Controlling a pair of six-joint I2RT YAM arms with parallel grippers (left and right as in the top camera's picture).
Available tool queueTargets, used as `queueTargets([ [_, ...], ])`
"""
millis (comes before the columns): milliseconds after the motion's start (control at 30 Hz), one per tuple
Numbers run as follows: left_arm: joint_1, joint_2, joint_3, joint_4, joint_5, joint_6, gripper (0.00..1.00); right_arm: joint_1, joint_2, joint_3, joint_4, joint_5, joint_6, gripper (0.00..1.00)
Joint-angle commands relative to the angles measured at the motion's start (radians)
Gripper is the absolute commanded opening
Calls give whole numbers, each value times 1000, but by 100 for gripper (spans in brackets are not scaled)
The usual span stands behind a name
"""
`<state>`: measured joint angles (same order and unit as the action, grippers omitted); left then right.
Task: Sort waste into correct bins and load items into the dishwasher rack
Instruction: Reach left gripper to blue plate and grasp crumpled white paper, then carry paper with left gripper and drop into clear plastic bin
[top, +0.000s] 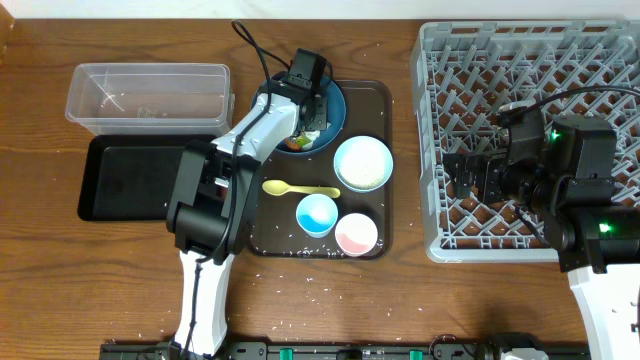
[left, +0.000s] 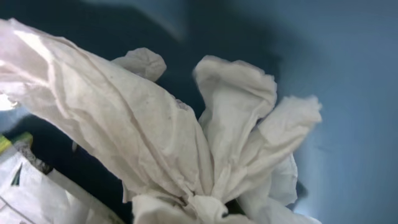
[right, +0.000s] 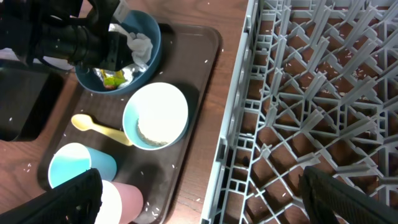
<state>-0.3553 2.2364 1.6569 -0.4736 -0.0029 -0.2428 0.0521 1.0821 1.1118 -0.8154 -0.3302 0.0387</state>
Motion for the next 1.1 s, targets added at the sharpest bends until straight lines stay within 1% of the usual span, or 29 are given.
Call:
queueTargets([
  [0,12,-113,19,-21,4,-70,6,7,-2,19,0,-10,-11,99],
  [133,42,-269,19,-51,24,-126,6,7,-2,19,0,-10,-11,99],
  [300,126,-406,19,-72,-7,-129,6,7,-2,19,9,-10,-11,99],
  [467,264,-399,15,-82,-78,-130,6,7,4,19,11,-10,-11,98],
  [667,414,-294,15,-53,-80,-130,8,7,26,19,11,-10,-10,98],
  [700,431,-272,15,-53,-80,-130,12,7,31,19,11,-11,-10,98],
  [733,444,-254,15,-53,-80,-130,23,7,36,19,11,-11,-10,98],
  [800,464,-214,15,-51,-80,-130,68,7,46,19,11,-11,-10,97],
  [833,471,-200,15,-47,-80,-130,82,7,51,19,11,-11,-10,97],
  [933,475,-201,18,-44,-75,-129,87,7,60,19,12,-11,-11,98],
  [1067,459,-261,31,-45,-3,-118,88,7,68,19,16,-11,-11,98],
])
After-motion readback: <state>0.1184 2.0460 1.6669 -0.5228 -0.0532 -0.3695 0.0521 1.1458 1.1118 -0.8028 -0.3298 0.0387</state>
